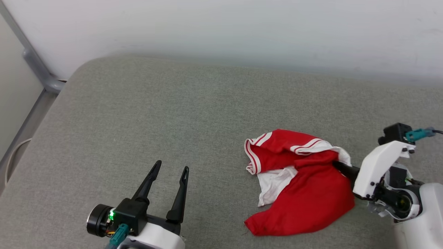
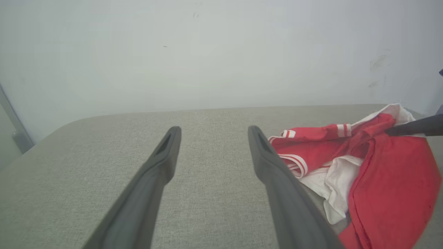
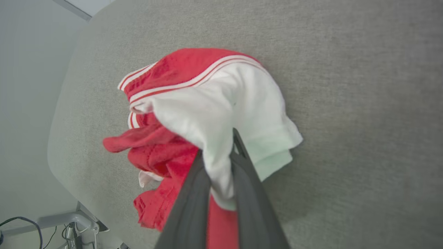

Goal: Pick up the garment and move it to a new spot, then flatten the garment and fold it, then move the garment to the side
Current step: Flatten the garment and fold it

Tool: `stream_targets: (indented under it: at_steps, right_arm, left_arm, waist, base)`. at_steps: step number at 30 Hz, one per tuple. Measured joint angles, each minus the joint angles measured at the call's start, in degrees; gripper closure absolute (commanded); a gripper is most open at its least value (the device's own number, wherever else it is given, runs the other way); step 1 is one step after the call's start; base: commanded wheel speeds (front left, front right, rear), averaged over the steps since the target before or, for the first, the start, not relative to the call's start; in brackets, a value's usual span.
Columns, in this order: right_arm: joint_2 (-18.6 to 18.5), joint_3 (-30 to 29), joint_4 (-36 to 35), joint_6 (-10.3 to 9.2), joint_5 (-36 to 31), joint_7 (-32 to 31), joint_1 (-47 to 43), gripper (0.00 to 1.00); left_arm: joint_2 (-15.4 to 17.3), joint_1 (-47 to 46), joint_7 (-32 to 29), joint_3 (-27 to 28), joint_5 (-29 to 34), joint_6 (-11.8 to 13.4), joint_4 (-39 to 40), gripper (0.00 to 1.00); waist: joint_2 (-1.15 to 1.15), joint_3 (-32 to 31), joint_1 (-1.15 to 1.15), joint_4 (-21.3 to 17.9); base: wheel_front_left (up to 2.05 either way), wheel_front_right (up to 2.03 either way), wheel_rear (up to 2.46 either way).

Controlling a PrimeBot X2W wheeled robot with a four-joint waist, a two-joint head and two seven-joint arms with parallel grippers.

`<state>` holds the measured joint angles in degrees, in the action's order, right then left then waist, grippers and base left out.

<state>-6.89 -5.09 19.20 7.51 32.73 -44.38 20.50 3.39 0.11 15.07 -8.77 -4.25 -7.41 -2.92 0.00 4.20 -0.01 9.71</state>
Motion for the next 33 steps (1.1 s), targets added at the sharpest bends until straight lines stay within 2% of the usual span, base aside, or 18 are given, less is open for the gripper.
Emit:
stream_targets:
  at_steps: [3,4,5,6,10,14,19,20,27,33]
  right_arm:
    - [0.3,-3.1,1.8,0.0,-1.4,0.7,0.1,1.0]
    - [0.3,-4.1,2.4,0.0,-2.1,1.3,0.2,0.93]
    - [0.3,-4.6,2.7,0.0,-3.3,2.2,0.5,0.5]
    - [0.2,-5.0,2.8,0.0,-4.5,3.2,0.9,0.0]
    - [0.3,-6.0,3.3,0.0,-7.4,6.3,2.6,0.0]
    - [-0.6,-2.3,-0.5,0.0,-9.5,11.6,2.9,0.0]
    - [-5.4,3.5,-8.2,0.01,-11.2,23.1,1.1,0.0]
    - [-5.5,3.2,-9.6,0.0,-11.7,28.0,-0.9,0.0]
    - [-4.5,3.5,-13.7,0.0,-17.1,44.3,-9.2,0.0]
    - [-1.0,1.8,-15.2,0.0,-19.6,53.0,-15.4,0.0]
  left_arm:
    - [0.2,-0.4,0.0,-0.2,0.0,0.0,-0.3,0.0]
    - [0.2,-0.4,0.0,-0.3,0.0,0.0,-0.4,0.0]
    - [0.2,-0.5,0.0,-0.3,0.0,0.0,-0.5,0.0]
    - [0.2,-0.6,0.0,-0.3,0.0,0.0,-0.6,0.0]
    - [0.2,-0.7,0.0,-0.2,0.0,0.0,-0.9,0.0]
    - [0.2,-0.7,0.0,-0.2,-0.2,0.0,-0.9,0.0]
    - [0.1,-0.6,0.0,0.2,-1.6,0.0,-0.5,0.0]
    - [0.0,-0.6,0.0,0.4,-2.1,0.0,-0.4,0.0]
    - [-0.3,0.0,0.0,1.5,-4.5,0.0,-0.3,0.0]
    - [-0.4,1.3,0.0,0.6,-5.1,0.0,-0.9,0.0]
  waist:
    - [0.0,0.3,0.0,-0.7]
    - [0.0,0.4,0.0,-0.8]
    - [0.0,0.4,0.0,-1.0]
    - [0.0,0.4,0.01,-1.2]
    - [0.0,0.0,0.01,-1.9]
    - [0.0,-0.7,0.01,-2.7]
    - [0.0,-1.8,0.01,-4.0]
    - [0.0,-2.2,0.01,-4.7]
    - [0.0,-3.2,0.0,-6.9]
    - [0.0,-3.5,0.0,-8.2]
  base:
    - [0.0,0.0,0.0]
    - [0.0,0.0,0.0]
    - [0.0,0.0,0.0]
    - [0.0,0.0,0.0]
    - [0.0,0.0,0.0]
    - [0.0,0.0,0.0]
    - [0.0,0.0,0.0]
    - [0.0,0.0,0.0]
    - [0.0,0.0,0.0]
    - [0.0,0.0,0.0]
